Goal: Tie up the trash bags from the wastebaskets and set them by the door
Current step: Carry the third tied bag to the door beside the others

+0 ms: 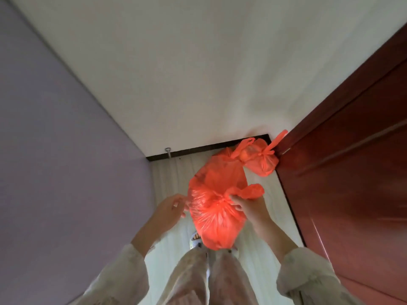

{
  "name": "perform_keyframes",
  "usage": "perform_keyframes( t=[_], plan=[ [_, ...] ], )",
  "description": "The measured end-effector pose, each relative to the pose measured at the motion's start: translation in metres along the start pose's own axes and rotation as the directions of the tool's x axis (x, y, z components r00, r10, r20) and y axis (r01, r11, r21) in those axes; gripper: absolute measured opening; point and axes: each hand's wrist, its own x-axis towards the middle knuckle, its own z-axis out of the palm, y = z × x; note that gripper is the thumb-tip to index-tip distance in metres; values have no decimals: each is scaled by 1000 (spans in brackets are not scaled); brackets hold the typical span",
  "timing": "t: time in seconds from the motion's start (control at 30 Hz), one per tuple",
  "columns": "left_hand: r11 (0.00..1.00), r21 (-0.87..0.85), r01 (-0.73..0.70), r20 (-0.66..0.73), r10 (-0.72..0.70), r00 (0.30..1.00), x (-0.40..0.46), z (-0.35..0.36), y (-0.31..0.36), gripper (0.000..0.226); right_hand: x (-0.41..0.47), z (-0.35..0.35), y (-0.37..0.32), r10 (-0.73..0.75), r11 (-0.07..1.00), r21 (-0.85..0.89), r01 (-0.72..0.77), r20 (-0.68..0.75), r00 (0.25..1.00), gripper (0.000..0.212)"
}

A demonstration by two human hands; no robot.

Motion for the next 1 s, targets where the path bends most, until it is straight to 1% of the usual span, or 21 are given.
perform_keyframes(
  t=[0.03,0.1,0.17,0.3,0.4,0.53,0.63,0.73,0.83,0.93,1.0],
  plan=[
    [1000,6,23,-13,-23,1000,9,-3,-1,37,15,5,-9,-6,1000,-29,7,15,1000,11],
    [998,-20,68,-55,-69,996,30,-8,-5,35,47,15,-25,-23,998,-59,27,71,997,8],
    [989,-91,118,-113,-128,985,55,-11,-9,32,81,28,-32,-29,996,-85,41,139,990,7],
    [953,-240,183,-242,-241,940,112,-5,-26,23,151,59,-26,-10,975,-213,63,241,971,17],
    [929,-305,211,-240,-289,927,159,8,-47,22,208,86,-12,26,957,-284,63,300,954,24],
    [915,-323,242,-228,-323,918,226,21,-96,29,294,131,23,46,940,-336,58,293,955,19],
    [918,-290,272,-221,-341,914,273,27,-140,33,356,164,58,75,954,-301,10,270,960,12],
    [927,-247,283,-218,-337,916,313,32,-181,37,407,193,90,112,967,-250,-51,237,965,20],
    [935,-225,274,-211,-321,923,345,33,-214,37,447,219,111,138,979,-182,-95,238,961,17],
    [933,-234,274,-214,-324,922,369,31,-236,38,474,241,115,164,984,-102,-144,230,959,34],
    [931,-237,278,-201,-327,924,378,32,-247,38,486,246,117,205,977,-105,-184,252,946,35]
  ],
)
